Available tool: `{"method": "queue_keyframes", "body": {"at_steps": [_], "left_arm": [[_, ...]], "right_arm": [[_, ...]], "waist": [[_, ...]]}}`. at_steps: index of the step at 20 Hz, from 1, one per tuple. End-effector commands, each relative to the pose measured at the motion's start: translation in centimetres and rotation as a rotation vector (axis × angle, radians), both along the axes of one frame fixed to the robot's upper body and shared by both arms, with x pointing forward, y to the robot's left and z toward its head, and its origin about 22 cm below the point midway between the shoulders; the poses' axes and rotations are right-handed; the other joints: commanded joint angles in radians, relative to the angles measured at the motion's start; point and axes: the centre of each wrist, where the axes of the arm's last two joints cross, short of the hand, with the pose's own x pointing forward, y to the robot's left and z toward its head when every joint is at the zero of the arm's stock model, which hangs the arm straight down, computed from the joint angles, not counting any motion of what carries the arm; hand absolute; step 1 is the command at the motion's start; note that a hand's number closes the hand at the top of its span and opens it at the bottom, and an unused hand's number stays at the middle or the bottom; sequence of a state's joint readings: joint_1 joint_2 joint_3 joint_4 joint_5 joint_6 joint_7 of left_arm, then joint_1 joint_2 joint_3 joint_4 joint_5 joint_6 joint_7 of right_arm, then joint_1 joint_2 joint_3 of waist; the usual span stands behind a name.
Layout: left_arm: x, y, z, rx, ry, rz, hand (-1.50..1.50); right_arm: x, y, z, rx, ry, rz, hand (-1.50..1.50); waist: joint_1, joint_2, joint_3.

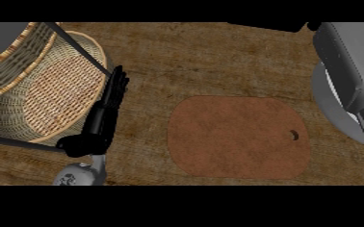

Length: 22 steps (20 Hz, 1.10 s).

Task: Pick the pear from the cutting board and place it in the pot

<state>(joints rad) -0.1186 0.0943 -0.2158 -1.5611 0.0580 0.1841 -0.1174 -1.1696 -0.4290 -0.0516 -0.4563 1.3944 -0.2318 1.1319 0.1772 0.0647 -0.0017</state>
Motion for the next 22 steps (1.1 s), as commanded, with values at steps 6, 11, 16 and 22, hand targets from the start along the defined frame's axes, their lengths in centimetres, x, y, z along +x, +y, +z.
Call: {"method": "queue_keyframes", "body": {"at_steps": [6, 11, 16, 22], "left_arm": [[0.2, 0.9, -0.3, 0.015, 0.012, 0.03, 0.0], [-0.6, 1.2, -1.2, -0.007, 0.033, 0.07, 0.0], [-0.1, 1.5, -0.5, -0.004, 0.033, 0.096, 0.0], [-0.4, 3.1, -0.5, -0.027, 0.052, 0.119, 0.0]], "right_arm": [[0.7, -0.4, 2.3, -0.009, -0.103, -0.295, 1.5], [0.3, -2.2, 0.0, -0.002, -0.093, -0.357, 1.5], [-0.1, -2.9, -2.7, -0.009, -0.08, -0.381, 1.5], [-1.0, -5.8, -3.9, 0.032, -0.074, -0.39, 1.5]], "waist": [[-0.035, -0.013, 0.001], [-0.067, -0.025, 0.002], [-0.091, -0.033, 0.003], [-0.124, -0.046, 0.003]]}}
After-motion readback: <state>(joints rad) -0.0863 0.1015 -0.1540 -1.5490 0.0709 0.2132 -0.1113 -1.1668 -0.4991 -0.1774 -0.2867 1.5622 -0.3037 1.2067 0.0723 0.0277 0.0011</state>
